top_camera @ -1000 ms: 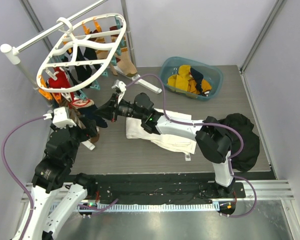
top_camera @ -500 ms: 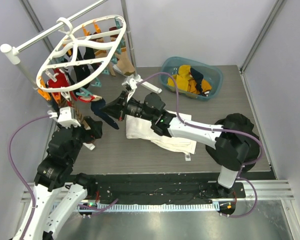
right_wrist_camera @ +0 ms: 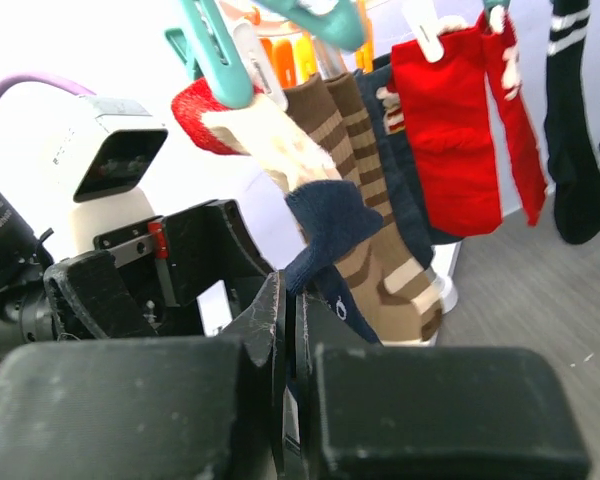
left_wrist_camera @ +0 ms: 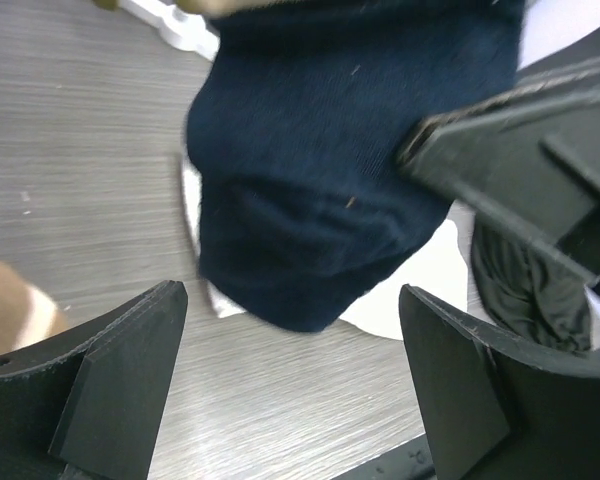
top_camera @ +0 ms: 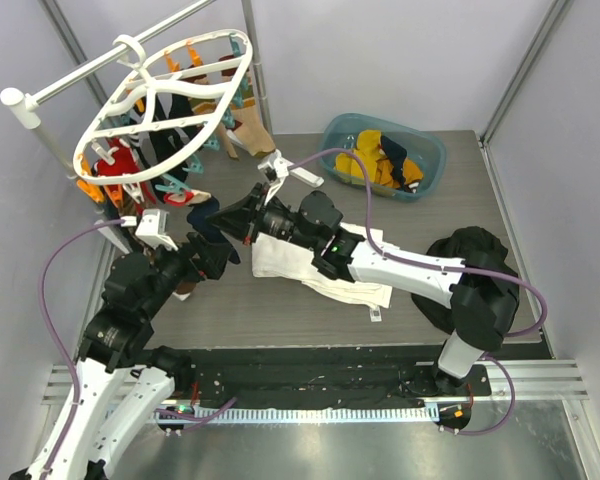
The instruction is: Remove the socks clipped to the hanger
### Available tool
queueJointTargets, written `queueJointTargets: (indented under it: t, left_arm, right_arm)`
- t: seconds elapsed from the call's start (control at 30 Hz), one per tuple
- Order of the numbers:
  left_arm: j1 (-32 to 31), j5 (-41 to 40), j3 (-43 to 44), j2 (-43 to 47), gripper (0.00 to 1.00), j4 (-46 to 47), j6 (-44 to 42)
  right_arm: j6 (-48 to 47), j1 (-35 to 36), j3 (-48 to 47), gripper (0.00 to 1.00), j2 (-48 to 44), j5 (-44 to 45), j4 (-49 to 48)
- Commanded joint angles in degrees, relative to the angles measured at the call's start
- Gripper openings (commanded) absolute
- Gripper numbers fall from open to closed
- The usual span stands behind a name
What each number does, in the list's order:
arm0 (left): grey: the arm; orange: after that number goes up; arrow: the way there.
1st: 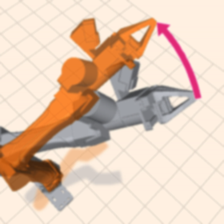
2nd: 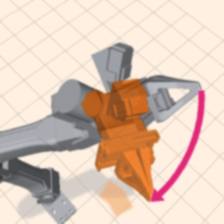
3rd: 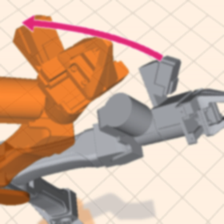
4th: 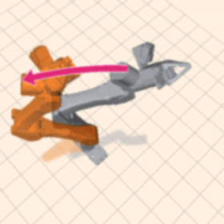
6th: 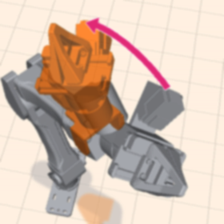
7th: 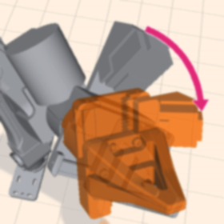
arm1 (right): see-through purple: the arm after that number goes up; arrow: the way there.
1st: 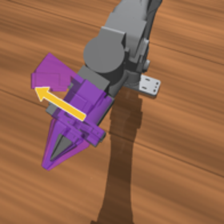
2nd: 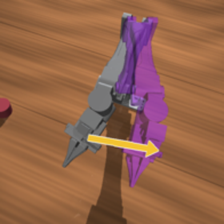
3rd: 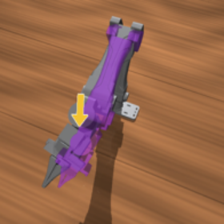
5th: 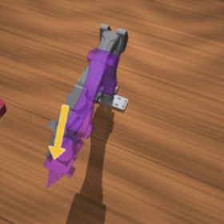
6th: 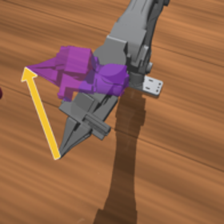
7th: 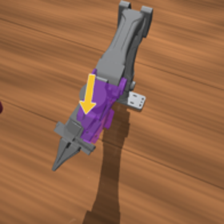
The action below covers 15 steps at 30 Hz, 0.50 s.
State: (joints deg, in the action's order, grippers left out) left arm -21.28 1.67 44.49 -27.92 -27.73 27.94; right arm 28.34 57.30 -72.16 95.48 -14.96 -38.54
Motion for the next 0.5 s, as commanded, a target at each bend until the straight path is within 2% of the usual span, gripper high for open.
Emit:
queueJointTargets:
  t: [0.0, 0.17, 0.27, 0.3, 0.37, 0.4, 0.47]
  left_arm:
    - [0.2, 3.5, -0.6, -1.6, 0.92, 6.4, 1.8]
    - [0.2, 4.5, -0.5, -4.6, 0.92, 7.7, 2.5]
    - [0.3, 2.5, -0.1, -5.4, 0.77, 7.3, 2.6]
    - [0.2, 2.2, 0.1, -5.4, 0.6, 7.2, 2.6]
    - [0.3, 1.4, 0.3, -5.0, 0.39, 6.6, 2.7]
    - [0.2, 1.3, 0.3, -4.7, 0.22, 6.5, 2.7]
    - [0.2, 2.6, 0.2, -4.1, 0.11, 6.2, 2.6]
  right_arm:
    - [2.1, 1.3, 0.3, 0.01, -3.5, 3.4, -2.9]
    - [2.5, 2.6, 0.3, 0.01, -3.5, 5.2, -3.3]
    - [2.5, 2.7, 0.6, 0.01, -3.7, 5.6, -3.2]
    - [2.5, 2.8, 0.7, 0.01, -3.8, 6.1, -3.0]
    - [2.2, 2.7, 1.1, 0.01, -4.3, 6.9, -1.7]
    - [1.7, 2.7, 1.1, 0.03, -4.5, 8.0, -0.8]
    - [0.1, 2.7, 0.4, 0.09, -5.2, 9.2, 3.0]
